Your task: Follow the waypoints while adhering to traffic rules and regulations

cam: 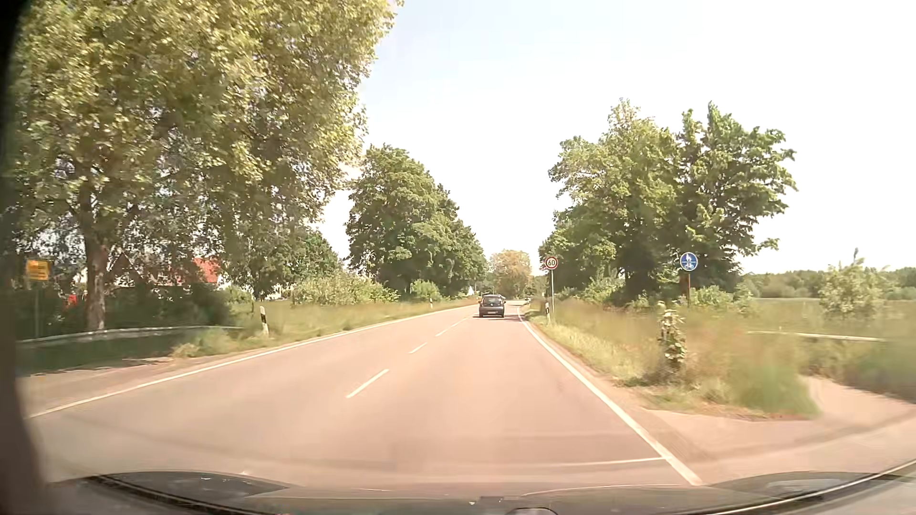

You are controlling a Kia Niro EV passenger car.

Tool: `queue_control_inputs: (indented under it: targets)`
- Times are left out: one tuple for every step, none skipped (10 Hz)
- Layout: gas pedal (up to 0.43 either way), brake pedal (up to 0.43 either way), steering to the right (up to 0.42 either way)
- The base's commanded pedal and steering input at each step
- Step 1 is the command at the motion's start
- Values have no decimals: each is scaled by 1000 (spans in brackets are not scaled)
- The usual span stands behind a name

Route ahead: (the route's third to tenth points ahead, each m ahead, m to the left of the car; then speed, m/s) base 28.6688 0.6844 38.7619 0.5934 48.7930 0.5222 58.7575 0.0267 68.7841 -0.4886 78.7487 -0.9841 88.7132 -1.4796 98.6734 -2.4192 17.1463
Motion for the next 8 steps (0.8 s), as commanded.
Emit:
queue_control_inputs:
  targets:
    - [177, 0, 1]
    - [189, 0, 1]
    - [189, 0, 1]
    - [189, 0, 1]
    - [189, 0, 1]
    - [189, 0, 1]
    - [189, 0, 1]
    - [189, 0, 1]
